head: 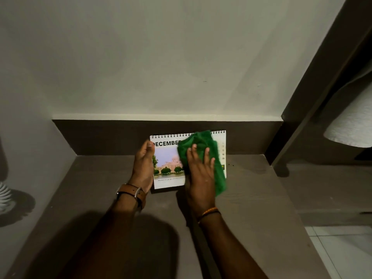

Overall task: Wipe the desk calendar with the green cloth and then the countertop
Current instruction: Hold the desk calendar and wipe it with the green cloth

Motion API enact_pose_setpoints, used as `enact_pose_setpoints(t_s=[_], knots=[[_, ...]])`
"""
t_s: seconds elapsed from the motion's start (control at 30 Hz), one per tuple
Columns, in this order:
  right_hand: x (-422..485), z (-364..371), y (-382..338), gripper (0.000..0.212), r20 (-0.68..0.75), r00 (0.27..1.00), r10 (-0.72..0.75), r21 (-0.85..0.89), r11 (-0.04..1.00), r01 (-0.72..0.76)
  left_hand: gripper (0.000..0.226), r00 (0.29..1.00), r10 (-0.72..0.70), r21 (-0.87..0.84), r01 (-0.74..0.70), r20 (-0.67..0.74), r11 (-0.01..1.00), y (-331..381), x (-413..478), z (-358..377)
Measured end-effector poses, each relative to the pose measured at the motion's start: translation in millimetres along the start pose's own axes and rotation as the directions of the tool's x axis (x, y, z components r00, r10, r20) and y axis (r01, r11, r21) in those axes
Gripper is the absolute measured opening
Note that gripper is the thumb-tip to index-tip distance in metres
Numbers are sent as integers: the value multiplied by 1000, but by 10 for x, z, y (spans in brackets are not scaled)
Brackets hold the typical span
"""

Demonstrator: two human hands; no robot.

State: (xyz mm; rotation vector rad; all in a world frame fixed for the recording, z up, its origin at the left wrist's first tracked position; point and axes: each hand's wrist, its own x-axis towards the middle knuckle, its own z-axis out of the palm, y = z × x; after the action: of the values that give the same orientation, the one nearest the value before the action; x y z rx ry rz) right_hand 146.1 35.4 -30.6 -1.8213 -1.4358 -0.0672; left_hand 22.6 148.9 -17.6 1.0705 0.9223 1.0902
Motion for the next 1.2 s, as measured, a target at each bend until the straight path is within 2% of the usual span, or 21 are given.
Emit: enact_pose_setpoints(t_s=[0.1,0.13,0.2,0.27,0.33,0.4,0.47,0.53,0.67,0.73,0.8,0.87,0.97,1.03,1.1,1.13,1.2], knots=[[-136,220,-211,96,132,964,-230,19,973,230,28,999,39,47,-38,-21,998,-76,0,23],[-193,273,-219,94,171,943,-287,26,958,287,34,999,34,71,-31,-31,997,-120,3,-1],[-288,313,-114,80,221,913,-344,23,937,347,40,999,17,97,-14,-34,995,-228,-10,-105],[-400,287,78,64,289,876,-386,-5,915,404,33,1000,10,128,-10,-3,992,-302,-75,-168],[-510,217,295,59,335,860,-385,-54,903,426,36,999,43,145,-44,7,989,-395,-80,-210],[-544,127,500,69,272,921,-280,-87,946,313,48,998,65,190,-66,15,979,-440,-79,-229],[-491,45,628,86,147,987,-59,-84,994,72,37,998,48,202,-54,39,978,-461,-75,-215],[-413,25,627,93,53,992,112,-43,993,-109,30,999,12,169,-19,40,985,-488,-57,-213],[-284,246,364,104,24,991,133,51,990,-134,29,1000,-3,84,3,8,996,-544,-19,-207],[-244,398,209,100,87,996,35,84,996,-42,27,999,-2,74,4,-39,997,-555,4,-196],[-255,536,62,91,186,970,-159,79,986,147,30,997,-1,50,5,-73,999,-572,28,-203],[-306,620,8,78,282,903,-325,49,945,325,31,997,-16,60,21,-82,998,-572,31,-251],[-399,557,161,54,378,795,-474,-8,857,515,27,996,-54,48,57,-72,997,-537,48,-344],[-489,449,350,44,440,739,-510,-31,814,580,43,995,-54,80,60,-83,995,-536,69,-377],[-559,323,548,52,463,770,-438,-60,851,521,40,999,-4,86,9,-54,996,-523,53,-354],[-574,254,646,59,447,815,-369,-85,889,449,31,1000,-1,91,4,-31,996,-504,46,-326],[-557,100,815,71,371,910,-184,-133,960,248,27,1000,-5,104,5,0,995,-470,45,-337]])
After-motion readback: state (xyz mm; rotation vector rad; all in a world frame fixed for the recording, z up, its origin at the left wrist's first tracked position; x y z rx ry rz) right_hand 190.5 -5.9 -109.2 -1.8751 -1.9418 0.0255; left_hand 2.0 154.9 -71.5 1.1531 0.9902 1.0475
